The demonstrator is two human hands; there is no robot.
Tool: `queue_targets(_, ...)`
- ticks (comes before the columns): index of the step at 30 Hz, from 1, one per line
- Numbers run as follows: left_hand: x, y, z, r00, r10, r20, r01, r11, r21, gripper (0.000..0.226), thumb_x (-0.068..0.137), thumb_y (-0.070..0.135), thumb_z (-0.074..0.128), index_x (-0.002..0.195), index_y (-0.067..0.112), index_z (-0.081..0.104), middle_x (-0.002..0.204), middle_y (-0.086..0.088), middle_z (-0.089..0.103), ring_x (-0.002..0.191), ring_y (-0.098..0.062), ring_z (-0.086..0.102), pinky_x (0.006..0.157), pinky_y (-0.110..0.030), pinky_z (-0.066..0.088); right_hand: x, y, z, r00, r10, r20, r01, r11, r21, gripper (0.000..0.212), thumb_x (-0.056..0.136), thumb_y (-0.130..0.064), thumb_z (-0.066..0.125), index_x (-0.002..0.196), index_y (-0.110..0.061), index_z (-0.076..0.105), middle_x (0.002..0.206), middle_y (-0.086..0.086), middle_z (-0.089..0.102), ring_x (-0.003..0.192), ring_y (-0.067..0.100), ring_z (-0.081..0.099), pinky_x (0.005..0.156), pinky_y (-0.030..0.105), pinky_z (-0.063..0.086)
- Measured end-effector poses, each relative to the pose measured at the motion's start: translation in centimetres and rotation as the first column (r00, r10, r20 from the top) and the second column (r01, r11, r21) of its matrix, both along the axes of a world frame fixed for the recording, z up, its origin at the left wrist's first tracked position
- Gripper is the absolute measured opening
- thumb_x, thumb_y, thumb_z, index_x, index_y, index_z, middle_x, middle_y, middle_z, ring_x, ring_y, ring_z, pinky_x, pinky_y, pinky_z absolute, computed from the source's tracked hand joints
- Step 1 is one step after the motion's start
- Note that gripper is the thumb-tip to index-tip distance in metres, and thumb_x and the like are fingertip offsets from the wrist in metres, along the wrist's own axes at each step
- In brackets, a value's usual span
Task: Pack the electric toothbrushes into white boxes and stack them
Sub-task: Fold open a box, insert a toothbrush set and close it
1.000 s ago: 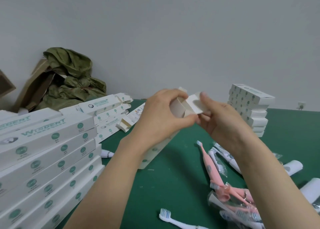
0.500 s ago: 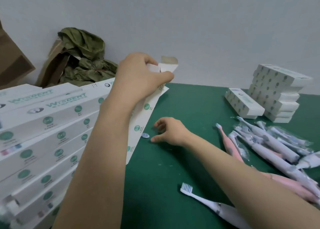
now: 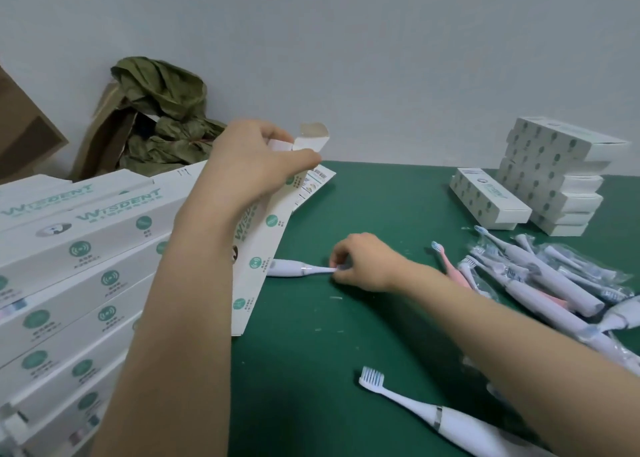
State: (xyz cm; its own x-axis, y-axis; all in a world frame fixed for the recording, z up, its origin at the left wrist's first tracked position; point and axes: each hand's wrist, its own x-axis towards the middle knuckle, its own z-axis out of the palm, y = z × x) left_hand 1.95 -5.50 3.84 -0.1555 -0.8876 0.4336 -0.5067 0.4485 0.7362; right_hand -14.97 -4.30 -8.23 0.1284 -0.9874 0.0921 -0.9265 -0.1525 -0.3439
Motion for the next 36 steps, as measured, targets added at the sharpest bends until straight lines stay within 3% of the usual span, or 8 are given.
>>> queue_targets(5, -1.3, 0.2, -0.6, 0.998, -0.036, 0.043, 0.036, 0.999, -0.003, 0.035, 0.071, 0.039, 0.077, 0.101, 0.022, 0.067, 0.070, 0.012, 0.050, 0.060, -0.001, 0.049, 0.046, -0.012, 0.033, -4.9, 3.3, 1.4, 0.954, -0.106, -0.280, 0.155, 0.975, 0.158, 0.024, 0.082, -0.025, 0.063, 0.104, -0.017, 0.064, 0.107, 0.004, 0.063, 0.100, 0.023, 0.057, 0.082, 0.030, 0.047)
queue_targets(9, -2.7, 0.8, -1.6, 0.991, -0.059, 0.118, 0.061, 0.998, -0.011, 0.037, 0.071, 0.040, 0.076, 0.102, 0.023, 0.067, 0.074, 0.016, 0.045, 0.074, -0.010, 0.048, 0.054, -0.016, 0.030, -2.8, 2.7, 0.9, 0.992, -0.062, -0.111, 0.084, 0.975, 0.205, 0.056, 0.078, -0.039, 0.074, 0.124, -0.016, 0.052, 0.117, 0.003, 0.057, 0.107, 0.023, 0.054, 0.086, 0.028, 0.044)
queue_targets(20, -3.9, 0.5, -2.1, 1.000, 0.006, 0.009, -0.005, 0.990, -0.140, 0.041, 0.074, 0.037, 0.073, 0.112, 0.023, 0.064, 0.104, 0.012, 0.060, 0.097, -0.009, 0.052, 0.073, -0.020, 0.033, -5.5, 4.9, 3.3, 0.962, -0.272, -0.021, 0.272, 0.962, 0.003, 0.013, 0.083, -0.036, 0.069, 0.086, -0.024, 0.070, 0.071, -0.005, 0.061, 0.066, 0.012, 0.053, 0.058, 0.022, 0.039)
queue_targets(22, -4.5, 0.6, -2.2, 0.986, 0.088, -0.141, -0.119, 0.966, -0.231, 0.044, 0.076, 0.036, 0.070, 0.116, 0.020, 0.062, 0.114, 0.006, 0.061, 0.103, -0.010, 0.050, 0.076, -0.018, 0.028, -6.9, 5.6, 4.1, 0.854, -0.401, 0.331, 0.425, 0.905, -0.002, 0.016, 0.085, -0.036, 0.068, 0.082, -0.020, 0.069, 0.063, -0.008, 0.055, 0.058, 0.006, 0.047, 0.054, 0.017, 0.036)
queue_targets(24, -4.8, 0.6, -2.4, 0.969, 0.139, -0.207, -0.192, 0.944, -0.269, 0.046, 0.077, 0.037, 0.068, 0.119, 0.019, 0.060, 0.116, 0.003, 0.060, 0.102, -0.009, 0.048, 0.075, -0.018, 0.027, -7.6, 6.0, 4.4, 0.549, -0.389, 0.740, 0.445, 0.885, 0.135, 0.024, 0.088, -0.032, 0.065, 0.087, -0.008, 0.069, 0.064, -0.002, 0.052, 0.057, 0.009, 0.046, 0.065, 0.019, 0.041)
queue_targets(28, -5.0, 0.3, -3.4, 0.992, 0.123, 0.041, -0.108, 0.958, -0.267, 0.049, 0.074, 0.031, 0.071, 0.120, 0.016, 0.061, 0.116, -0.004, 0.060, 0.100, -0.016, 0.049, 0.075, -0.018, 0.027, -6.9, 6.1, 5.2, 0.062, -0.180, 0.982, 0.282, 0.946, 0.156, 0.008, 0.088, -0.004, 0.063, 0.089, 0.004, 0.060, 0.080, 0.015, 0.061, 0.064, 0.016, 0.062, 0.069, 0.021, 0.054)
queue_targets(32, -6.4, 0.9, -4.1, 0.966, -0.021, 0.258, 0.076, 0.976, -0.206, 0.049, 0.068, 0.031, 0.074, 0.114, 0.019, 0.064, 0.109, -0.001, 0.060, 0.087, -0.012, 0.044, 0.066, -0.021, 0.027, -6.9, 6.6, 7.2, 0.014, -0.023, 1.000, 0.416, 0.909, 0.015, 0.008, 0.081, 0.001, 0.064, 0.086, 0.003, 0.058, 0.087, 0.024, 0.054, 0.079, 0.027, 0.058, 0.093, 0.031, 0.050)
queue_targets(36, -7.1, 1.3, -4.3, 0.948, -0.050, 0.315, 0.113, 0.976, -0.187, 0.046, 0.070, 0.032, 0.074, 0.113, 0.021, 0.061, 0.105, 0.003, 0.056, 0.086, -0.012, 0.043, 0.062, -0.021, 0.023, -7.0, 7.9, 9.8, -0.049, 0.186, 0.981, 0.542, 0.830, -0.130, 0.005, 0.083, 0.000, 0.062, 0.084, 0.000, 0.057, 0.089, 0.020, 0.063, 0.079, 0.026, 0.064, 0.084, 0.030, 0.056)
